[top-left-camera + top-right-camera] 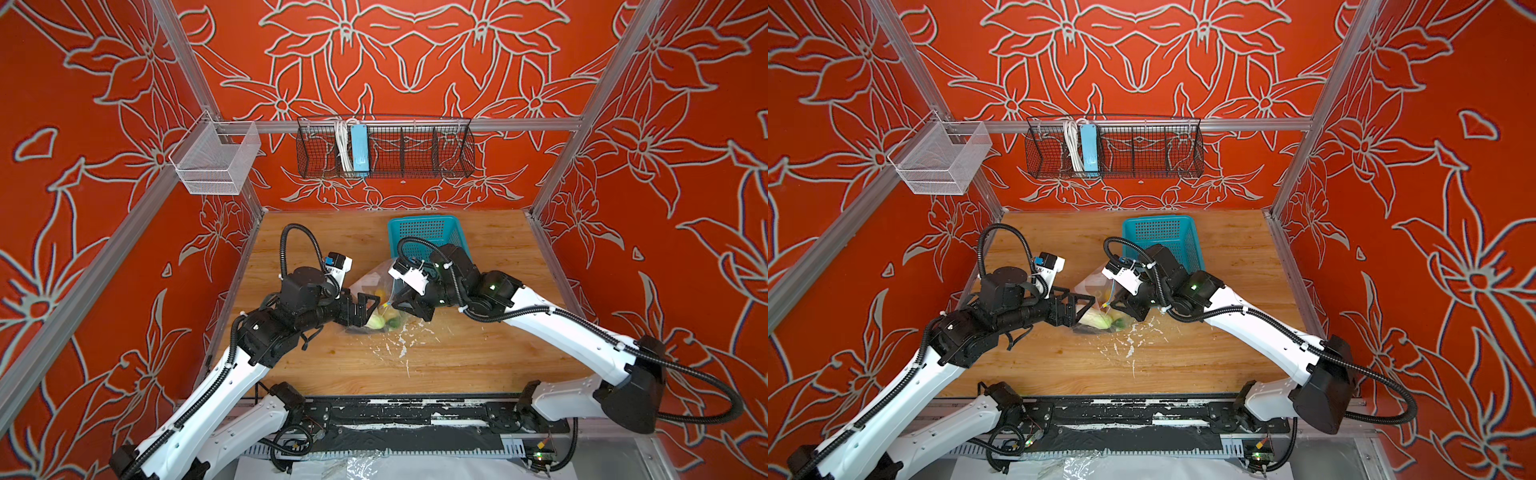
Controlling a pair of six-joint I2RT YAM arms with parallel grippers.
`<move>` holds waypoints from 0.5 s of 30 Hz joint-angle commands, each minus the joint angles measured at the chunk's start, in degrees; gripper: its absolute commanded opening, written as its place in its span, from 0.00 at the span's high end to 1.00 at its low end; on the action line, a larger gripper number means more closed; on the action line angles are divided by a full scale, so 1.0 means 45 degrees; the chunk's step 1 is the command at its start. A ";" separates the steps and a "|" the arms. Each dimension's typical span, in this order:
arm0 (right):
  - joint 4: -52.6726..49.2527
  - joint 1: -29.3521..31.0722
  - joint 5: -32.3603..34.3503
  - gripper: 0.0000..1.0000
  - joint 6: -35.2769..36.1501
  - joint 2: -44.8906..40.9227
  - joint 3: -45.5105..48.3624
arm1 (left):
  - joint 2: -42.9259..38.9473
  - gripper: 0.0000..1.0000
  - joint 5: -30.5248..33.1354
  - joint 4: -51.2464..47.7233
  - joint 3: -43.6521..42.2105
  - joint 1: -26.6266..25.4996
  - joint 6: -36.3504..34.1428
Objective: Place the food in the zip-top bag and seal the zipper
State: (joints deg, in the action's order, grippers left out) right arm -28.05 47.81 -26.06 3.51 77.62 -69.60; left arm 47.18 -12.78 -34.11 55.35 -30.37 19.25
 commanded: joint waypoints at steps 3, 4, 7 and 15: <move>-0.0308 -0.0058 -0.0614 0.71 0.0507 0.0323 0.0082 | -0.0113 0.03 -0.0154 0.0264 -0.0208 0.0089 -0.0154; -0.0319 -0.0056 -0.0612 0.71 0.0545 0.0378 0.0059 | -0.0113 0.03 -0.0167 0.0289 -0.0229 0.0088 -0.0138; -0.0367 -0.0058 -0.0406 0.71 0.0645 0.0556 -0.0021 | -0.0093 0.03 -0.0190 0.0367 -0.0284 0.0084 -0.0132; -0.0216 -0.0058 -0.0068 0.74 0.0745 0.0736 -0.0035 | 0.0003 0.02 -0.0372 0.0659 -0.0578 0.0089 0.0054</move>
State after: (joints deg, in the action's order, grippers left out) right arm -28.51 47.81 -26.76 4.99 80.47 -69.52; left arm 47.20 -13.28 -33.04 53.30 -30.37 19.31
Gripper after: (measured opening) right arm 0.280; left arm 0.977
